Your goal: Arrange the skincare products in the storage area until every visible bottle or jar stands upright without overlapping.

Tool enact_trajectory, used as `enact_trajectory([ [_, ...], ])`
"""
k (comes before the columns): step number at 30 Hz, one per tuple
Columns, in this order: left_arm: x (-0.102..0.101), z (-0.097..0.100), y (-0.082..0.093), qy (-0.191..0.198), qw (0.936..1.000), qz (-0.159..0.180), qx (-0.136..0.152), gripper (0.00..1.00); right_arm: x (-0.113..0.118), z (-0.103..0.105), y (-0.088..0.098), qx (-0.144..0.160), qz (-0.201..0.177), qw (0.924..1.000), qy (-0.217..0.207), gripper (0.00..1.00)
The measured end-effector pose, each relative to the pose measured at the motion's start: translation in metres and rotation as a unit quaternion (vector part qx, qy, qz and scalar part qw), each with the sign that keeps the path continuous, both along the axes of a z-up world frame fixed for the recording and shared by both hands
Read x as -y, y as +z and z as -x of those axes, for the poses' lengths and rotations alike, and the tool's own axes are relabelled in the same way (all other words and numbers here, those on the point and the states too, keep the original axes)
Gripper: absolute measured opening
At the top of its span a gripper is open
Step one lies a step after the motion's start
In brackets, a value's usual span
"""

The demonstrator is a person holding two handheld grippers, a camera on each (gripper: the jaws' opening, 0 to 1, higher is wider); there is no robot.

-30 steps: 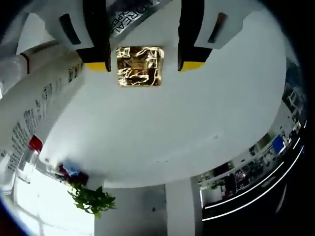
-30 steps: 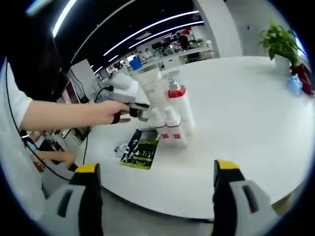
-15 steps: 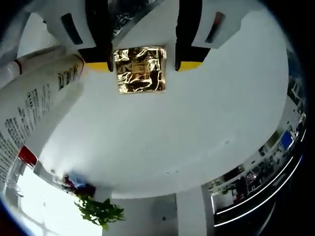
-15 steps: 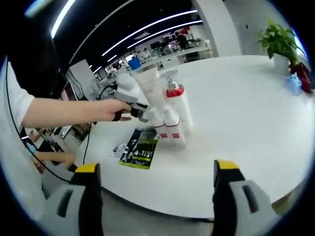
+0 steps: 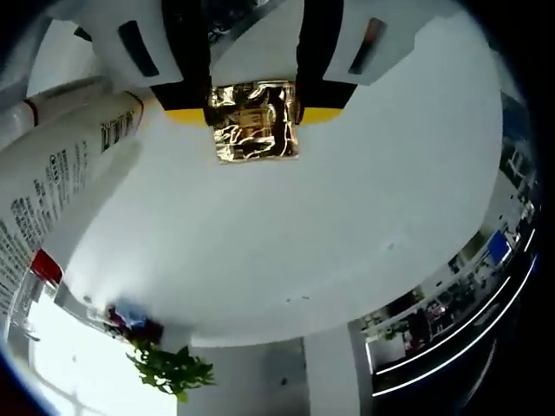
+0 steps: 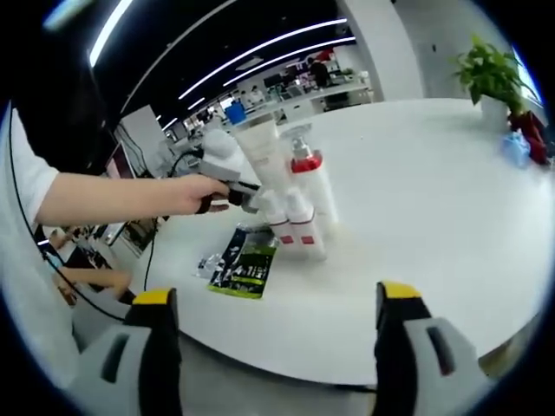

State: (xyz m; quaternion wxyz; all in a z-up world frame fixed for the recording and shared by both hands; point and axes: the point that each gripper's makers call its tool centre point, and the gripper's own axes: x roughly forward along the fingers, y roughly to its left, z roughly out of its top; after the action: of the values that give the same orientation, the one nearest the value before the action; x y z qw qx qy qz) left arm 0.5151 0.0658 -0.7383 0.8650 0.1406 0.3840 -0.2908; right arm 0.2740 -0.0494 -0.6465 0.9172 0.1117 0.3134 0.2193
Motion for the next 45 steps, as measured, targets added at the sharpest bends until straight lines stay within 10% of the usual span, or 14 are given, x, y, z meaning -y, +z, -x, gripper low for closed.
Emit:
enact_trajectory([
  [14,-0.061,-0.013,0.014,0.126,0.992,-0.006,0.013,0.35,-0.001,0.0,0.001,0.007,0.003,1.0,0.006,0.95],
  [31,-0.132,0.033,0.013,0.23,0.9732,-0.008,0.01,0.35,-0.005,0.0,0.004,0.015,0.005,0.9997,0.018,0.95],
  [45,-0.145,0.073,0.006,0.279,0.9602,-0.003,-0.005,0.35,-0.007,0.0,0.006,0.021,0.003,0.9995,0.022,0.94],
])
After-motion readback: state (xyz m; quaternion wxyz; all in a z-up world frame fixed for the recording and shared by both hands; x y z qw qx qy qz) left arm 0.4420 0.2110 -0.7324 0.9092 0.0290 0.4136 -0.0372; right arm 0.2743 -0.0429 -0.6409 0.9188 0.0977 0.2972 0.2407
